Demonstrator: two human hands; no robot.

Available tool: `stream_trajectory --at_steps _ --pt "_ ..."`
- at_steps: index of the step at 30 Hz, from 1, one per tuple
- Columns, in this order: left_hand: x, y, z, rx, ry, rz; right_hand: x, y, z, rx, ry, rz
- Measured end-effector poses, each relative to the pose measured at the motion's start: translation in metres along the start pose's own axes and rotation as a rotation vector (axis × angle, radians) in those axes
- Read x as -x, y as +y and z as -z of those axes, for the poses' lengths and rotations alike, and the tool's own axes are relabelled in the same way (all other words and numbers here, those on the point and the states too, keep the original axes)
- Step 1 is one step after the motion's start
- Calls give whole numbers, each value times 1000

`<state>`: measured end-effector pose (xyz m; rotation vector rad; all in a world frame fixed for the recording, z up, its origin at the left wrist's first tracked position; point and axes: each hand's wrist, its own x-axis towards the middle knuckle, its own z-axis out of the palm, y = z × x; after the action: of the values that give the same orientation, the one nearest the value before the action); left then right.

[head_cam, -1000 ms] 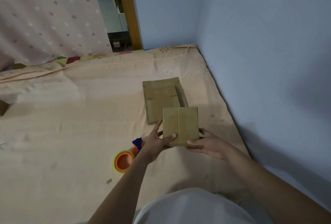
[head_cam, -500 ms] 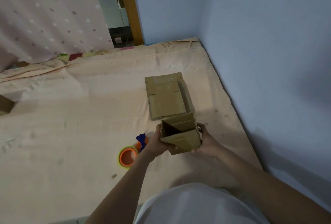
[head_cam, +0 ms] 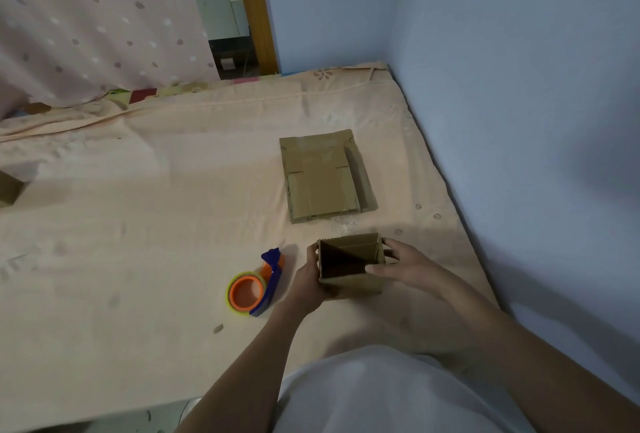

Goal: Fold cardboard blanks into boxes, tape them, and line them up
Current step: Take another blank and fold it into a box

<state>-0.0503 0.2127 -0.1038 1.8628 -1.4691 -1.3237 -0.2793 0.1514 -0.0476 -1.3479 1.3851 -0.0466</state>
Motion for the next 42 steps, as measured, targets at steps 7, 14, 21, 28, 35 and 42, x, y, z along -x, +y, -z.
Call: stream_trajectory --at_steps 7,14,21,28,35,42 --pt "-1 -6 -5 -77 -58 10 10 -6 -6 -101 76 -52" --pt "1 -22 12 107 -201 109 11 3 -15 -229 153 -23" --pt "11 -6 15 660 -131 386 8 19 -23 -275 146 -20" --pt "9 -10 4 587 -53 377 4 21 -24 -294 158 -3" --pt "11 -8 3 531 73 376 1 16 -24 -442 184 -57" --pt "5 -13 1 512 78 379 -13 35 -27 -444 252 -80"
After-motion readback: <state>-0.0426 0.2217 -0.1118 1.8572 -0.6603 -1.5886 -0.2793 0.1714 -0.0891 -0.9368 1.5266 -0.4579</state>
